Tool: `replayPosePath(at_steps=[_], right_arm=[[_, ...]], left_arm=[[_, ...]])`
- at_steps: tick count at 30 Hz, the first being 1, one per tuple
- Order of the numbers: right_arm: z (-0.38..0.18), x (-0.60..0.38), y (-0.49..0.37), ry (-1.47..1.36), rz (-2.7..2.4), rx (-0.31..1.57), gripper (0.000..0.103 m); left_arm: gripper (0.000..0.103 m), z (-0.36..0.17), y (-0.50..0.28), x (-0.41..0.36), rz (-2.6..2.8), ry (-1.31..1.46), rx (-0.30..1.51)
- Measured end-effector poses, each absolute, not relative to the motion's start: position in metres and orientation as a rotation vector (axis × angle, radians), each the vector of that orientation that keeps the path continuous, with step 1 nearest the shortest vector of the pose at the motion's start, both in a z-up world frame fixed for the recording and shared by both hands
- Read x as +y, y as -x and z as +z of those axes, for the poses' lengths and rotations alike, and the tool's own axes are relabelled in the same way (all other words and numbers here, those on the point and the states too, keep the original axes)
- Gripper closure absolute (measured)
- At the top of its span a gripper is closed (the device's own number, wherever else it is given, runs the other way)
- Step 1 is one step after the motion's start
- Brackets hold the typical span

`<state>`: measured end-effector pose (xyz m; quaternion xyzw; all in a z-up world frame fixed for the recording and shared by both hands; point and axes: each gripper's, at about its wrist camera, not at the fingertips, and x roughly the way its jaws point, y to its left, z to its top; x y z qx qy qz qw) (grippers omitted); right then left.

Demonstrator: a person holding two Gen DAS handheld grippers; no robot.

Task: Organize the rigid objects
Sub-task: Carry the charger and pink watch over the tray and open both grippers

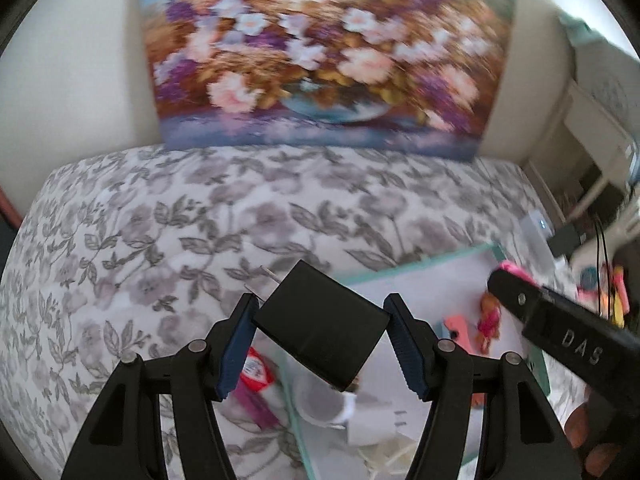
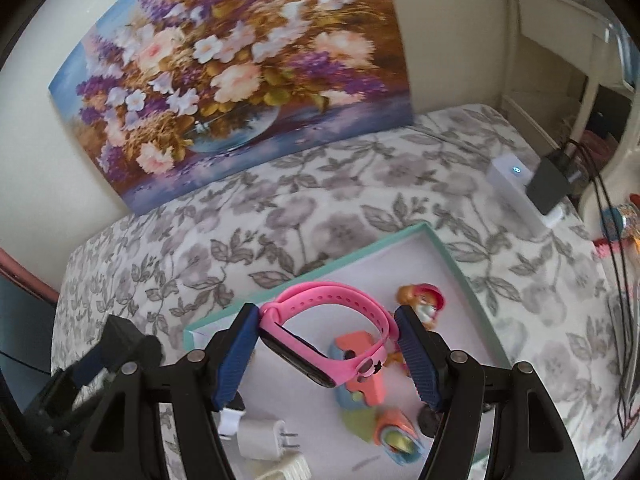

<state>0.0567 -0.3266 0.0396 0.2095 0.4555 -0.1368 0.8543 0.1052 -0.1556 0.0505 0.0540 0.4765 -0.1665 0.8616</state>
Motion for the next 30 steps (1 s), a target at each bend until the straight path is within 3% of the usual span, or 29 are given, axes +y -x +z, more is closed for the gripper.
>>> replayPosePath(at_steps=[30], right_arm=[[-0.008,-0.334,-0.042,-0.424,-0.336,1.153,0.031]], left_arm=[[0.037,0.002,-0.070,-0.195,-0.373,-0.252,1.149]])
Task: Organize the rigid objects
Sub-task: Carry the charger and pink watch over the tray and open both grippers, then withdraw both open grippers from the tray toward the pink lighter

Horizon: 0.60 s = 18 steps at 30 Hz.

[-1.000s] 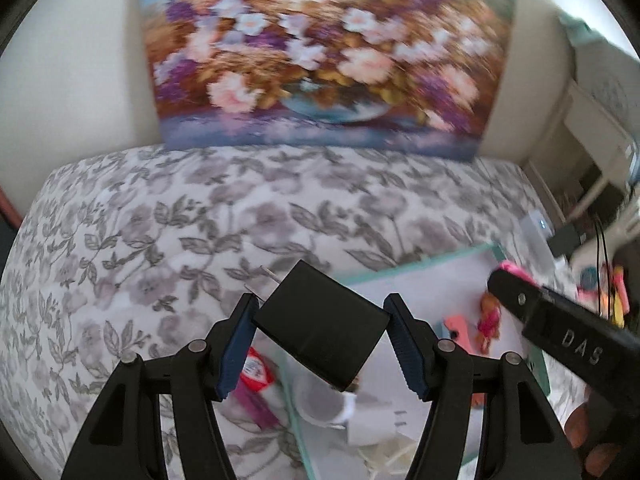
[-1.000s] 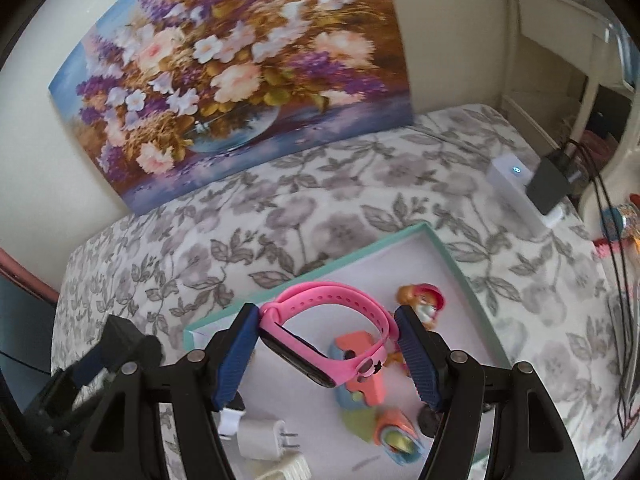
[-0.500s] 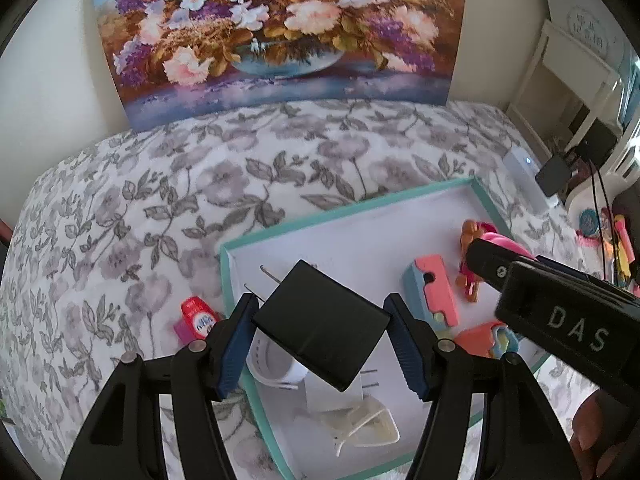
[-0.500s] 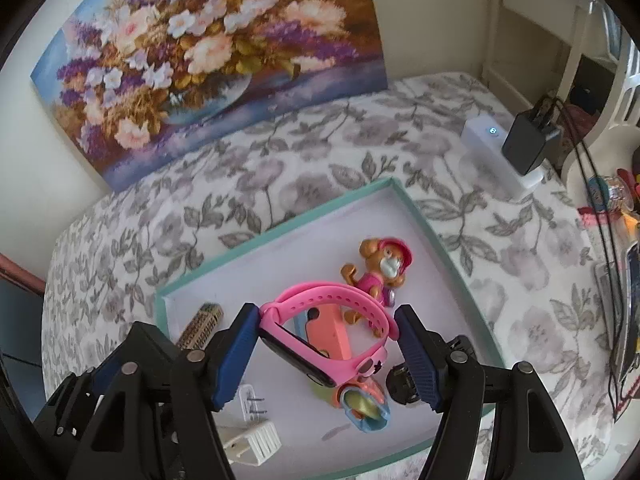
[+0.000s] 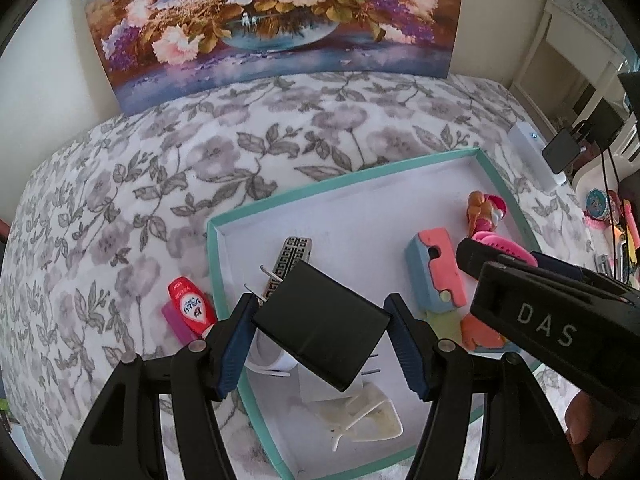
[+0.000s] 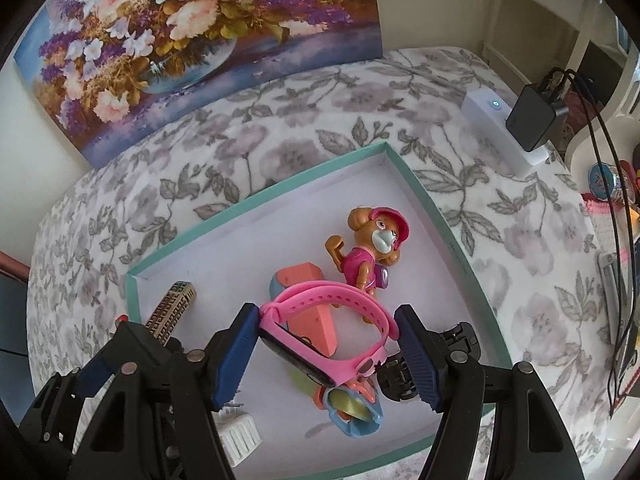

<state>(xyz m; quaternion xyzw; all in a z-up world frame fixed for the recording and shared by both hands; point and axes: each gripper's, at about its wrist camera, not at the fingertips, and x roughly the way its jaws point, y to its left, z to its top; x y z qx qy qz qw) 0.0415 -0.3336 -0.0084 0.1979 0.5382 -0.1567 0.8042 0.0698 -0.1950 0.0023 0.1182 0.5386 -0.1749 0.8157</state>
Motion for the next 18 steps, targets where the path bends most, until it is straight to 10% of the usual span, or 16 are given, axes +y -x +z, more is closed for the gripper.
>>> replayPosePath(at_steps=[18], right_arm=[[-0.0092,-0.3375,-0.0415,-0.448,-0.359,1.172,0.025]], left_arm=[[0.032,0.0000,-0.0691,-0.1972,-0.370,-0.270,1.168]])
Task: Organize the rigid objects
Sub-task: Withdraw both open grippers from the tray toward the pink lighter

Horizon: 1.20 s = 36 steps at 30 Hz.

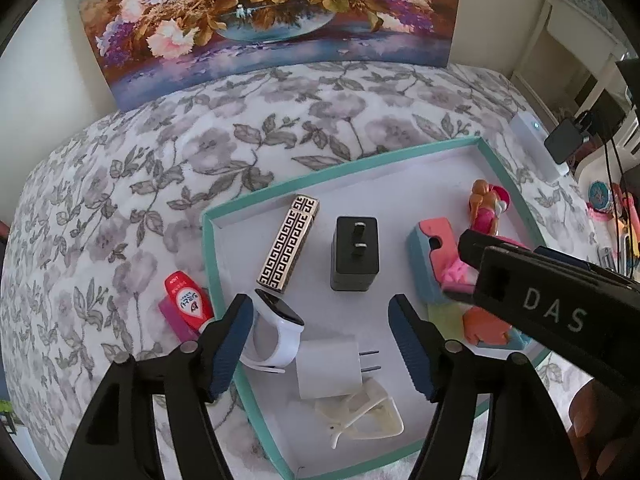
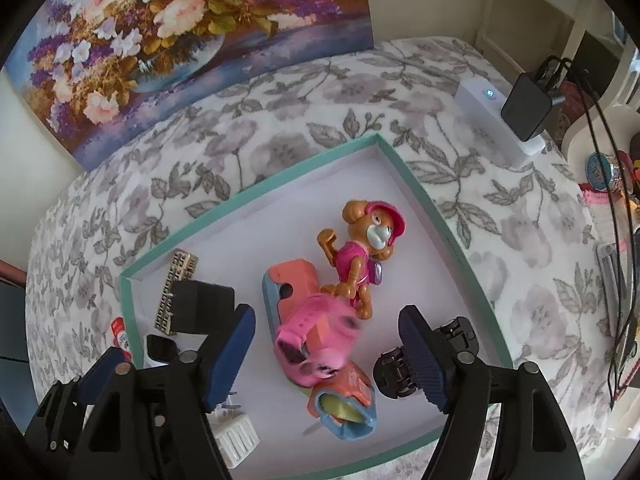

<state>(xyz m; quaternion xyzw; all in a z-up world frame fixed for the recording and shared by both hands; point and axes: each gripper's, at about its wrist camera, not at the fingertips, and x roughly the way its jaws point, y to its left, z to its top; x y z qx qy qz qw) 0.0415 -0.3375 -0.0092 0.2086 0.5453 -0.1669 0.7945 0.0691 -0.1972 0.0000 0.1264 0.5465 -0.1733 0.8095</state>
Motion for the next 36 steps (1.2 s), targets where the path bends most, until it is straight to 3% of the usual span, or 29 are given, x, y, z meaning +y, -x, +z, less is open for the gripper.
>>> replayPosePath(at_steps=[19,21,23,29,33,36], right_arm=[[0.010,-0.323,-0.046,-0.394,-0.353,1.121,0.025],[0.011,-0.314,-0.050,-0.368,-0.343,1.124,0.025],[0.011,-0.306,-0.052,-0.352,-0.336,1.127,0.023],[0.014,-0.273,-0.063,-0.290,-0.279,1.126,0.019],[0.016,-0.251,-0.069,-0.260,-0.246,1.113,0.000],[0.018,-0.233,-0.074,-0.223,-0.221,1.110,0.000]], left_arm=[[0.031,0.017,-0.105,-0.102,-0.117,-0.056,1.171],[0.018,0.015,-0.109,-0.088,-0.079,-0.032,1.176],[0.012,0.012,-0.113,-0.072,-0.034,-0.003,1.179],[0.008,0.002,-0.121,-0.028,0.065,0.111,1.210],[0.008,0.001,-0.122,-0.003,0.123,0.172,1.206],[0.008,0.002,-0.123,0.012,0.152,0.204,1.198]])
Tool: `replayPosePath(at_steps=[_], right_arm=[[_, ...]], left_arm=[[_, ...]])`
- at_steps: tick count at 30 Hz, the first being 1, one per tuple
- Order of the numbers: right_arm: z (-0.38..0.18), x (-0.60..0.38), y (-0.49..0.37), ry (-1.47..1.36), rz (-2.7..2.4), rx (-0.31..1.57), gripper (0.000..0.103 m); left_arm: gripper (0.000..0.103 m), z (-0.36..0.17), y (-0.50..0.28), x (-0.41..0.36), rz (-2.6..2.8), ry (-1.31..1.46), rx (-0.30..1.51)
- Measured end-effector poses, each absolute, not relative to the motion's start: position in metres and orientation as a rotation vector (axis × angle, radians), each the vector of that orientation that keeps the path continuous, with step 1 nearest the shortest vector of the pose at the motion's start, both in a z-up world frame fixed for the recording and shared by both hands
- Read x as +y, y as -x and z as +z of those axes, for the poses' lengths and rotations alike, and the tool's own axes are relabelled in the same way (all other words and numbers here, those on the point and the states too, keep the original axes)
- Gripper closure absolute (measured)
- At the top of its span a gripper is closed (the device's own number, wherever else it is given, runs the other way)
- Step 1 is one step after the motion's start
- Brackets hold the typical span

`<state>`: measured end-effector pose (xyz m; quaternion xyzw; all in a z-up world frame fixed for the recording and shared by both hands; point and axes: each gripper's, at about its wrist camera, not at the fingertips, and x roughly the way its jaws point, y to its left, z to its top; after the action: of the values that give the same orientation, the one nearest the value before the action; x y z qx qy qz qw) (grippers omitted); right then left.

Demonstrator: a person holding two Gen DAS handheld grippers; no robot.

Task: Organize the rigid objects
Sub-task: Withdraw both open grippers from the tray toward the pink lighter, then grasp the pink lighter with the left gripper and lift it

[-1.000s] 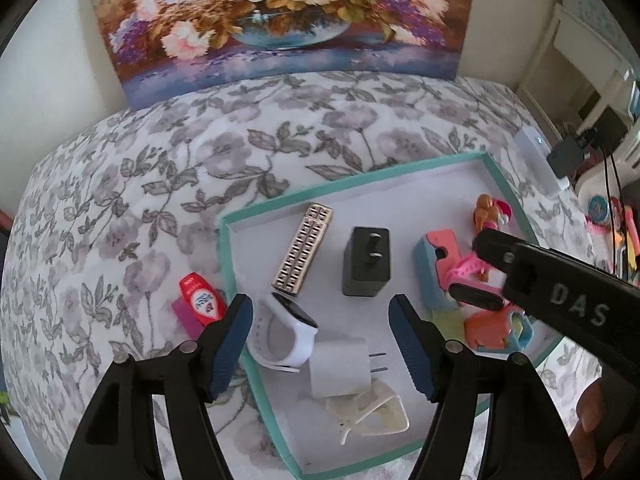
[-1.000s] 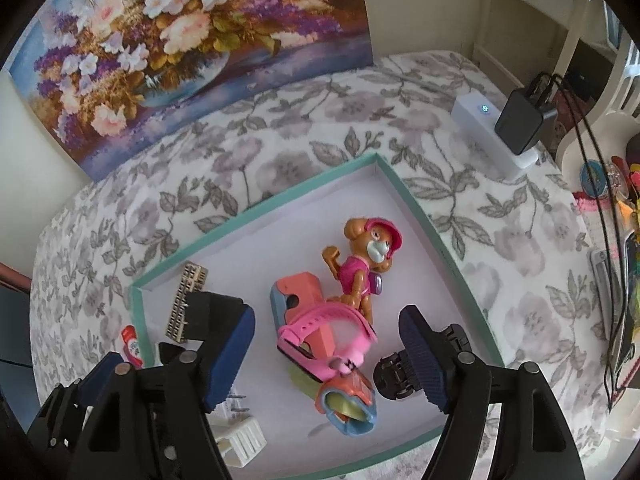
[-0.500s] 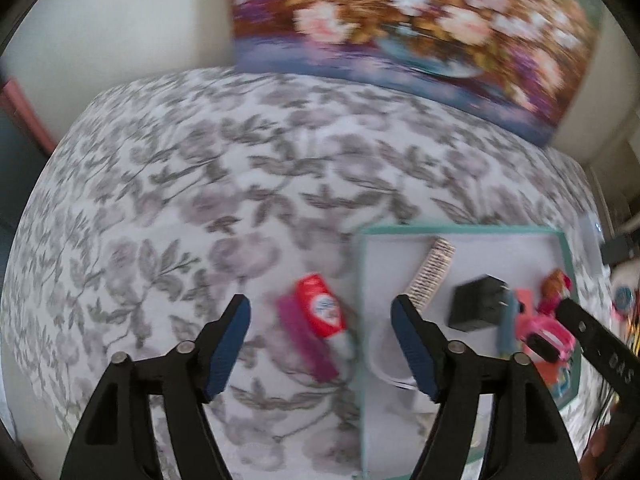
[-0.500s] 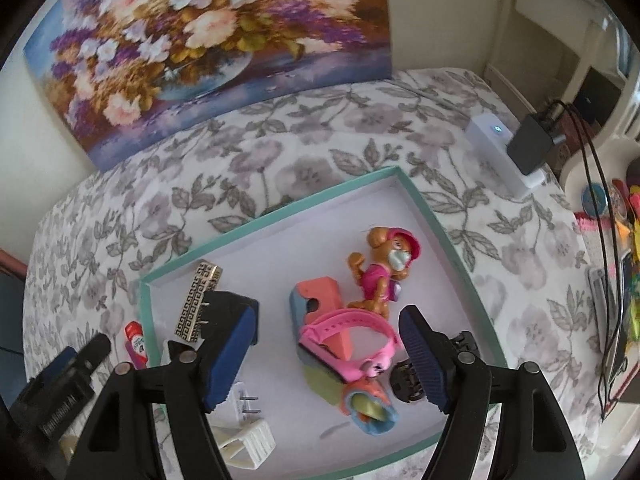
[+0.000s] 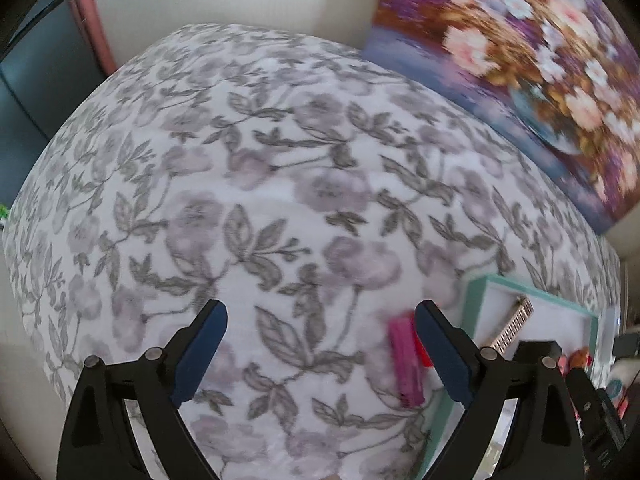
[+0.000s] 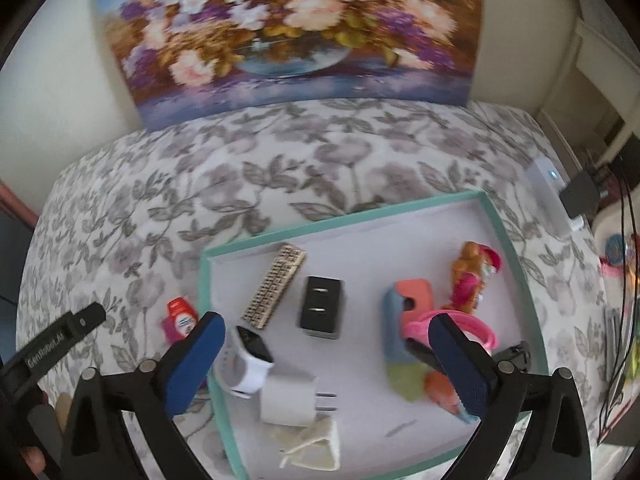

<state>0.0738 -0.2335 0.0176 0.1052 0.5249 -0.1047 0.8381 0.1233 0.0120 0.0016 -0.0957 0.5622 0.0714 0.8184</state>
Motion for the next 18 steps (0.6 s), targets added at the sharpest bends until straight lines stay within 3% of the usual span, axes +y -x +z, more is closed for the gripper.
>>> replayPosePath(at_steps=[9,18], right_arm=[[0.011,-0.204,-0.084,-0.199,-0.162,1.130,0.000],[0.001,-0.197,-0.090,-0.181,-0.163,1.153,0.000]], left_arm=[[0.008,0.000,-0.127,0.030,0.157,0.218,1.216],[0.008,-0.038,-0.137,0.000,0.057,0.151,1.320]])
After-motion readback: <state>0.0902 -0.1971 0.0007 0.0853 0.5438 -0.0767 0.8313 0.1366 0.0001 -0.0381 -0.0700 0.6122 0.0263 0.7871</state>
